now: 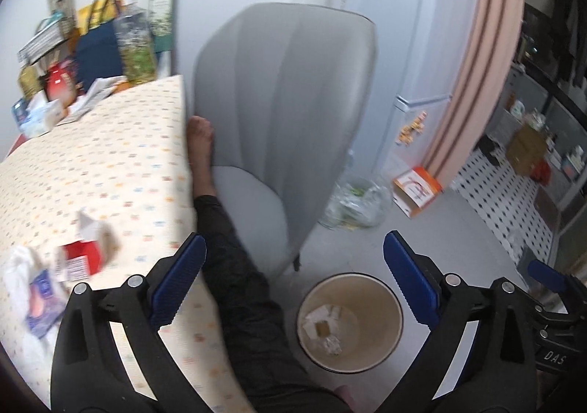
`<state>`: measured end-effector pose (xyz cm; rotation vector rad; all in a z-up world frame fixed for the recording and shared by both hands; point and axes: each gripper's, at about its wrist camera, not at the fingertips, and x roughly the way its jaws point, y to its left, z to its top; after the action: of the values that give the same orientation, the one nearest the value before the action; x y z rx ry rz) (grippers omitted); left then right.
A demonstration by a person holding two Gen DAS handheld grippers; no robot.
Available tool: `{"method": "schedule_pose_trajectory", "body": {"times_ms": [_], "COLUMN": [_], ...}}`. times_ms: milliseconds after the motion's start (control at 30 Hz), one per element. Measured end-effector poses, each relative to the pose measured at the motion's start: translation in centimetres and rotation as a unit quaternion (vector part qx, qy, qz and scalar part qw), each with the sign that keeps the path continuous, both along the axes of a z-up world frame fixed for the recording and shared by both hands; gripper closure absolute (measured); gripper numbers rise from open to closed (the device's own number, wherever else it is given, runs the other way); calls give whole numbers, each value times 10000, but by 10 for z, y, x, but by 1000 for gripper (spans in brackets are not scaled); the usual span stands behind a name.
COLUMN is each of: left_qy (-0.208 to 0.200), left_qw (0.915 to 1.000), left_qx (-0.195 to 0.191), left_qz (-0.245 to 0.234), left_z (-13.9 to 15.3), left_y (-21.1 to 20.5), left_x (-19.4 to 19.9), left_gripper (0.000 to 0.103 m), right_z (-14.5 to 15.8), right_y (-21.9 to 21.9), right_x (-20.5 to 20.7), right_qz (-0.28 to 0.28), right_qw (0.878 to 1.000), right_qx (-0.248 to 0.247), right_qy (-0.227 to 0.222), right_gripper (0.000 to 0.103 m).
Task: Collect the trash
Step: 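Move both open tools back over the table, then reach the left tool to the crumpled printed paper and close on it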
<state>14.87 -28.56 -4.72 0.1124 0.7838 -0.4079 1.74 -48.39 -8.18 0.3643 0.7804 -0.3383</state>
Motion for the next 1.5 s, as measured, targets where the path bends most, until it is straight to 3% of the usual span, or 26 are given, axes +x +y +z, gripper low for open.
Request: {"method": "schedule_pose_trajectory", "body": {"times_ms": [667, 900, 1167, 1500], "left_qy": [-404, -466, -537, -572], "left_qw": [9908, 9842, 9769, 9615], "left_qx": [-447, -678, -659, -750], "left_qz": [1212, 1569, 1963, 2583], "left_z": [31, 33, 35, 28], "left_y": [153, 205, 253, 329], "left_x": [-10, -22, -33, -43], "left_gripper": [6, 6, 6, 6], "right_z": [46, 63, 71, 76], "right_y": [123, 169, 216, 278], "right_x": [31, 34, 40, 51], "right_qz": [1115, 1513, 1861, 2317], "right_qw": [9924, 9852, 9787, 9672], "right_qx": [-481, -771, -817, -1001], "right_qy": [-202, -231, -295, -274], "right_gripper": [8, 8, 8, 8]}}
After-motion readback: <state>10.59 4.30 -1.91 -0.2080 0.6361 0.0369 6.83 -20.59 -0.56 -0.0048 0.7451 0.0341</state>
